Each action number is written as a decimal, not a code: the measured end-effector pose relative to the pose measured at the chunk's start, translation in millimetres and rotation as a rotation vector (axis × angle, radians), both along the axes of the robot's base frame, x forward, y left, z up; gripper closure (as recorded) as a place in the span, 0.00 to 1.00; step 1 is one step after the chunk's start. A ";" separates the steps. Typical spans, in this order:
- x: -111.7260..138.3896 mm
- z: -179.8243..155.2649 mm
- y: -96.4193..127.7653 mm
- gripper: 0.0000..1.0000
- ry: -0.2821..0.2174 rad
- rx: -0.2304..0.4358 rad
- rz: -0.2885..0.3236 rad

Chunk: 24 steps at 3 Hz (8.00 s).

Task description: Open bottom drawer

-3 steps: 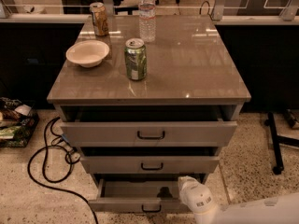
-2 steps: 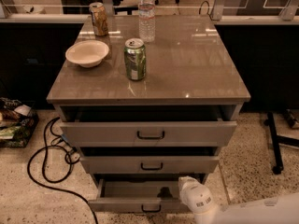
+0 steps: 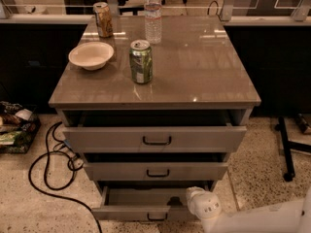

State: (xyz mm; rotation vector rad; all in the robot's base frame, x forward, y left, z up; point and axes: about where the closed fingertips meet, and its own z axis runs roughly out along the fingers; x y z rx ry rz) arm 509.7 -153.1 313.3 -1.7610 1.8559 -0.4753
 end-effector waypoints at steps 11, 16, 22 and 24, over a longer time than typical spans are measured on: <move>-23.5 -131.8 16.9 1.00 0.308 0.077 0.095; -87.3 -134.2 32.8 1.00 0.543 0.027 0.142; -133.1 -62.3 21.7 1.00 0.376 0.041 0.139; -82.7 -89.5 1.0 1.00 0.390 0.066 0.190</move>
Offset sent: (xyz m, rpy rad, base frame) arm 0.0194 -0.0031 -0.0543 0.0673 0.0554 0.0242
